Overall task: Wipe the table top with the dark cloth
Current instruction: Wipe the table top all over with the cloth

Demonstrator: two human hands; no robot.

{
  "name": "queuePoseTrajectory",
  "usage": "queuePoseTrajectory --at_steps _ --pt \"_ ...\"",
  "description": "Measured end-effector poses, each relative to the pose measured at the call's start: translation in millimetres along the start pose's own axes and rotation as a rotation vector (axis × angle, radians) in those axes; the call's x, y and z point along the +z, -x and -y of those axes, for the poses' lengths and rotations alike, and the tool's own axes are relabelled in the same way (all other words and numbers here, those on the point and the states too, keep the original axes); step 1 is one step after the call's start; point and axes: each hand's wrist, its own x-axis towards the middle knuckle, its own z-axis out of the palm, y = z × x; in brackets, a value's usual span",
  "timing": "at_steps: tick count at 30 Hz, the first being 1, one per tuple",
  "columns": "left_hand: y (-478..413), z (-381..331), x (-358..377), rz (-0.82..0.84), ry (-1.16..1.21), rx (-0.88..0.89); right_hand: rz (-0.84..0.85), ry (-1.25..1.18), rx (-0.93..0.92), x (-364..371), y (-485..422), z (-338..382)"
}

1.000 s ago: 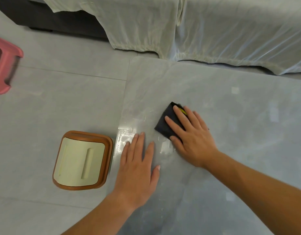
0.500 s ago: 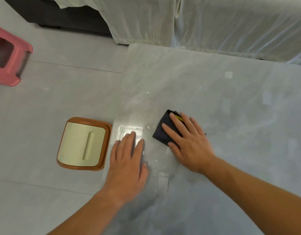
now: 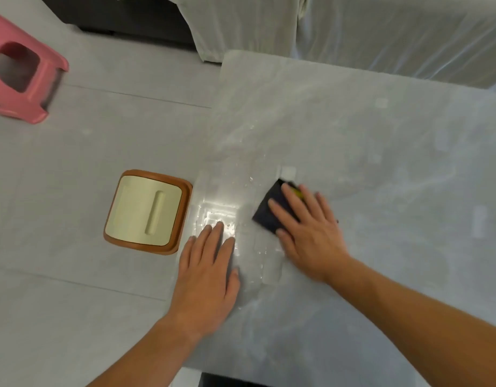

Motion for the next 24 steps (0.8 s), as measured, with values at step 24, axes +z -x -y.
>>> queuePoseTrajectory --at_steps 24 --pt "63.7 35.7 22.4 -0.065 0.096 0.214 -0.047 -0.073 0.137 42.7 136.8 122.0"
